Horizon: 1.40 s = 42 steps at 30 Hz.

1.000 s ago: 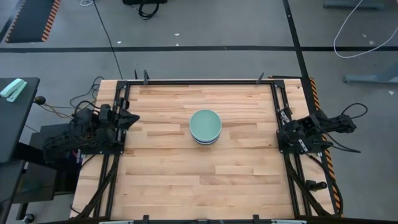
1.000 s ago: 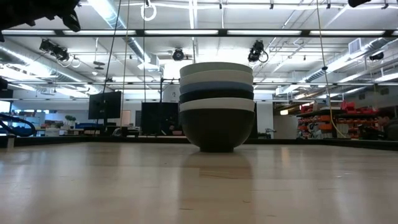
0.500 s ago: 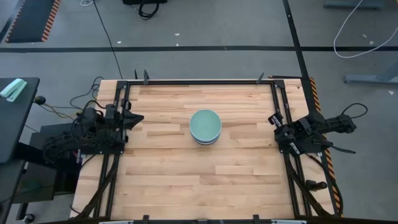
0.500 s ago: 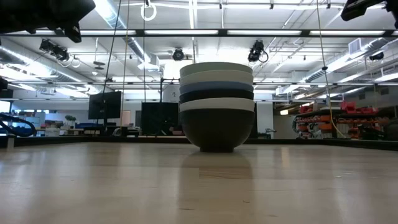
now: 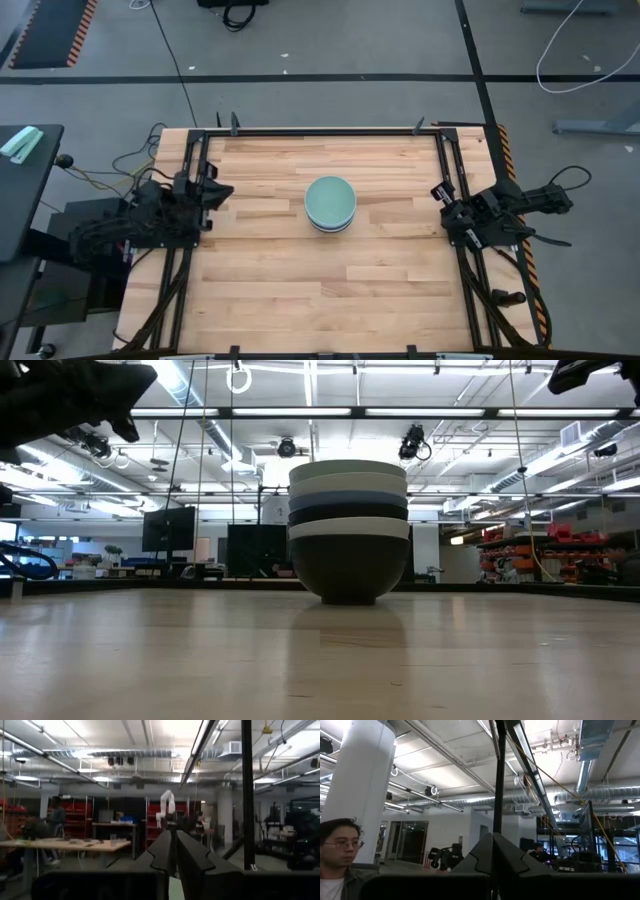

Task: Nest bowls inside each other
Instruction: Return to Home Position

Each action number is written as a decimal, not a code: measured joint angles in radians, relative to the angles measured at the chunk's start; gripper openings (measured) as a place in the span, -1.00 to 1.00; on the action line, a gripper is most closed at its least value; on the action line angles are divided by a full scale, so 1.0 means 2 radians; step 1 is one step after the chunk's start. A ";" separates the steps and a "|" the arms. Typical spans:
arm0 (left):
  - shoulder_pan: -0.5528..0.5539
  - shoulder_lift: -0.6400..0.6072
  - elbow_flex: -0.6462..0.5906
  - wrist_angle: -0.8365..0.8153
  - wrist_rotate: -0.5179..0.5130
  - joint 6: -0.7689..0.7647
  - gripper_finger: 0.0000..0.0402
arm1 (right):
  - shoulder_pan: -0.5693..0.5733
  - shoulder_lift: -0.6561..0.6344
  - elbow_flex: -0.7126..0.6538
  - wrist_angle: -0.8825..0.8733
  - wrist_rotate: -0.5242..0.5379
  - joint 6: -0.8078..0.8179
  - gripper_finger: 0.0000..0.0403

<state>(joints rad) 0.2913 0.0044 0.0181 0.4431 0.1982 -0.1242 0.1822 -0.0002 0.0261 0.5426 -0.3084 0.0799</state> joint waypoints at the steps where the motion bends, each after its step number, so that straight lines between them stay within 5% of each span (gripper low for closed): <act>1: 0.000 0.000 -0.004 0.007 0.000 0.000 -0.84 | 0.000 0.000 0.000 0.000 0.000 0.002 -0.91; 23: 0.000 0.001 -0.005 -0.092 0.000 0.029 -0.85 | 0.000 0.000 0.000 -0.164 0.001 -0.015 -0.91; 30: 0.000 0.001 -0.005 -0.124 -0.008 0.030 -0.88 | 0.000 0.000 0.000 -0.216 0.089 0.002 -0.91; 42: 0.000 0.001 -0.005 -0.163 -0.032 0.035 -0.84 | 0.000 0.000 0.000 -0.249 0.154 -0.012 -0.91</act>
<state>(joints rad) 0.2916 0.0055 0.0074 0.1162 0.1341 -0.0551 0.1825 0.0000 0.0257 0.0441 -0.0005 0.0565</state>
